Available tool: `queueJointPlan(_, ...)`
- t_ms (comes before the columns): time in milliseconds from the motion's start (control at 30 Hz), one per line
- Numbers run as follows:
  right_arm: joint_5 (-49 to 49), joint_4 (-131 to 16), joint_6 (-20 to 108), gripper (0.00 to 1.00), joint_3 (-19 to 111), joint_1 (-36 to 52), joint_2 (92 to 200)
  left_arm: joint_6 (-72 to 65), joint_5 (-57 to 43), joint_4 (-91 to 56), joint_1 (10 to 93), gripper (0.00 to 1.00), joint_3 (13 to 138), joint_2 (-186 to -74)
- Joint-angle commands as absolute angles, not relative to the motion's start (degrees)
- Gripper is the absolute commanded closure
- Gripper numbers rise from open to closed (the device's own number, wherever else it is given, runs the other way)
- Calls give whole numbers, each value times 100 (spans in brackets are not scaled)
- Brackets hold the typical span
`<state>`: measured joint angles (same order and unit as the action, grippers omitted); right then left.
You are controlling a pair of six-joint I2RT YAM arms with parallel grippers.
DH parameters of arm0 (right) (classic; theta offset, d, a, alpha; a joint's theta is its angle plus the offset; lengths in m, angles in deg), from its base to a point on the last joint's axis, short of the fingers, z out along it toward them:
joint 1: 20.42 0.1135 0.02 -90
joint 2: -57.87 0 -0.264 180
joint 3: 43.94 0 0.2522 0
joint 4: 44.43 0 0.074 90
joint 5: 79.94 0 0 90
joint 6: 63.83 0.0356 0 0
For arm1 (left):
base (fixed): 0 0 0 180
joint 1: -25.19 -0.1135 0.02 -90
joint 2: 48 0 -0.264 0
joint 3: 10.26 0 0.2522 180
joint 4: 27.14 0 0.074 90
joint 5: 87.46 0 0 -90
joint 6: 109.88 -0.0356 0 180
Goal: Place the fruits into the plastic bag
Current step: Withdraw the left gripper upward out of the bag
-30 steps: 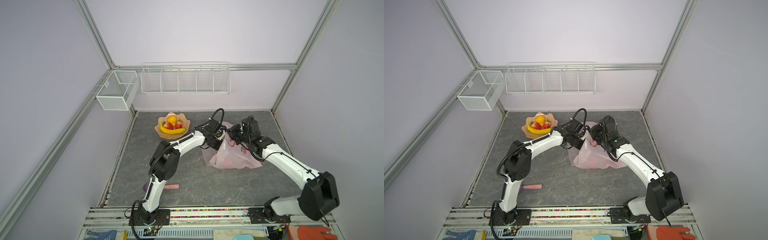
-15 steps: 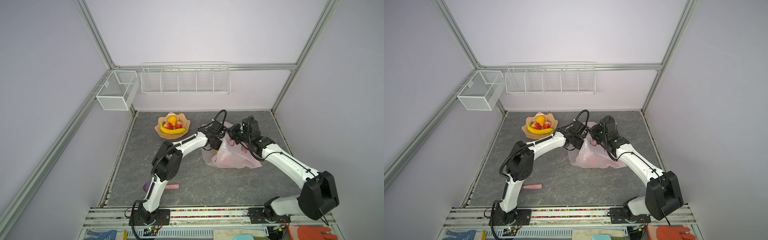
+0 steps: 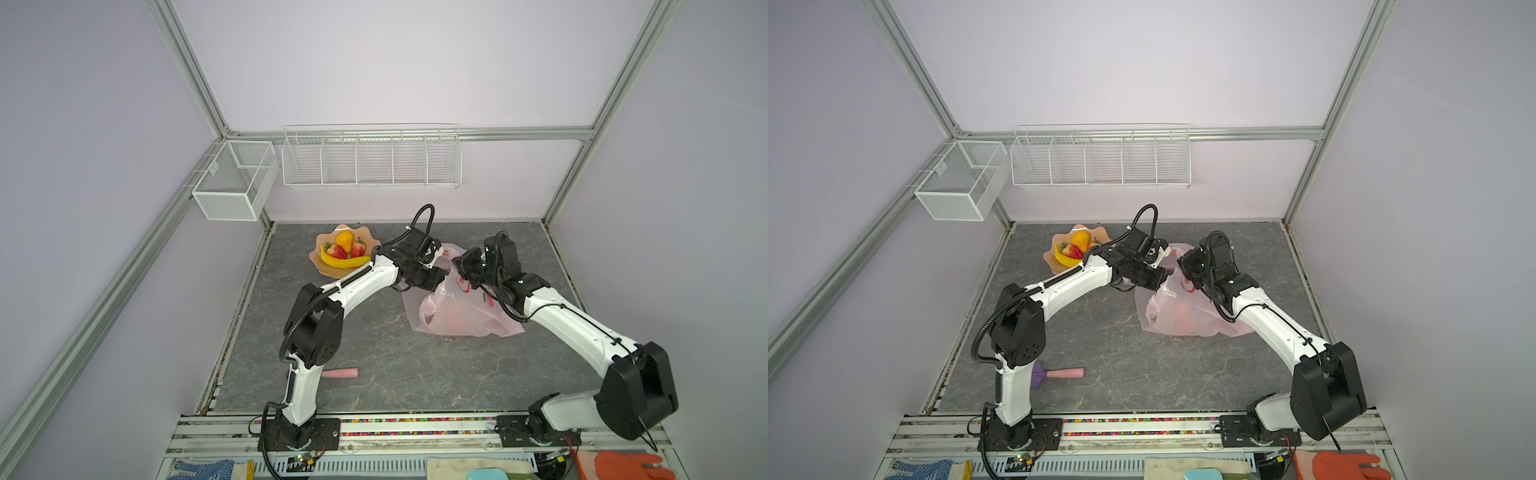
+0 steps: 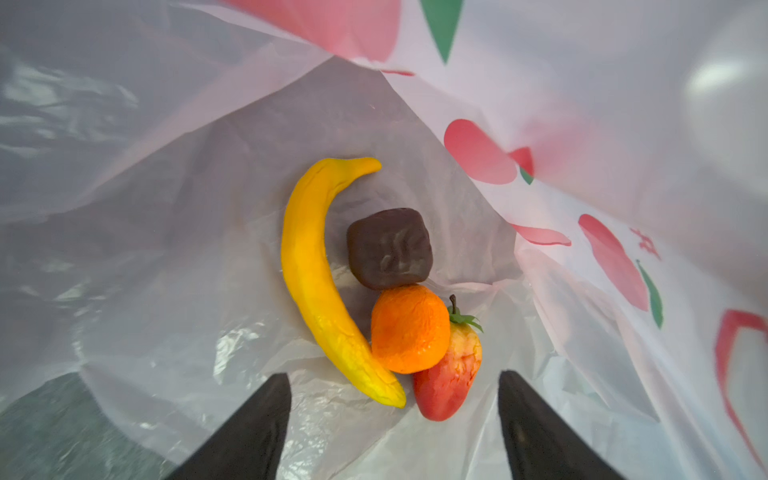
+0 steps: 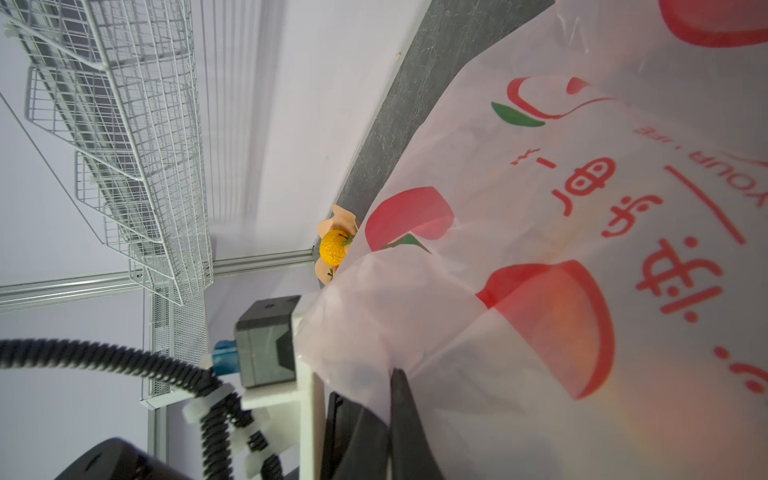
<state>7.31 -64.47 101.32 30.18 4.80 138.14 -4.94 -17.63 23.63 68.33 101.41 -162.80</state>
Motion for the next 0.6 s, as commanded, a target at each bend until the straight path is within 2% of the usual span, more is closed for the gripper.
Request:
queueJointPlan(0, 839, -6623, 10172, 94, 2924, 448, 13653, -482, -1412, 2724, 6741, 23, 10018, -16008)
queueJointPlan(367, 986, -6785, 10099, 94, 2924, 452, 13515, -745, -677, 3333, 6488, 23, 9782, -15430)
queueJointPlan(567, 1006, -6856, 10068, 94, 2924, 452, 13484, -596, -655, 3284, 6398, 23, 9514, -15074)
